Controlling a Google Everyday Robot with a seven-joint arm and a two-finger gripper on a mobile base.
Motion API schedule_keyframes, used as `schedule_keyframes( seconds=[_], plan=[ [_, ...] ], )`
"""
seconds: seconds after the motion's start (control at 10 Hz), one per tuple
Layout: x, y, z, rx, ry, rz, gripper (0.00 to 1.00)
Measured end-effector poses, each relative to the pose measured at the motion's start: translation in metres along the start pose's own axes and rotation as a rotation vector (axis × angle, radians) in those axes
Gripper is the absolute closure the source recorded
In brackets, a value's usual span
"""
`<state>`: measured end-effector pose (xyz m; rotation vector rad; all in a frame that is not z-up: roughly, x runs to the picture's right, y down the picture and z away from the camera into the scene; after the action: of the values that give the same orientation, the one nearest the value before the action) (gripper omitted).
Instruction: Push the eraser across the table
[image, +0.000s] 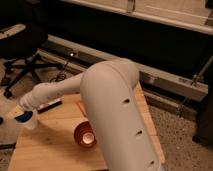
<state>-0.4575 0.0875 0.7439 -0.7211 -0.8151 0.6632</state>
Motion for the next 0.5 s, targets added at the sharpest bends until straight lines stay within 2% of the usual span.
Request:
schedule_keyframes(
  seconds=[0.5],
  plan=[
    [-0.0014,0.0000,-0.0006,0.001,-0.002,-0.001,0.20]
  ],
)
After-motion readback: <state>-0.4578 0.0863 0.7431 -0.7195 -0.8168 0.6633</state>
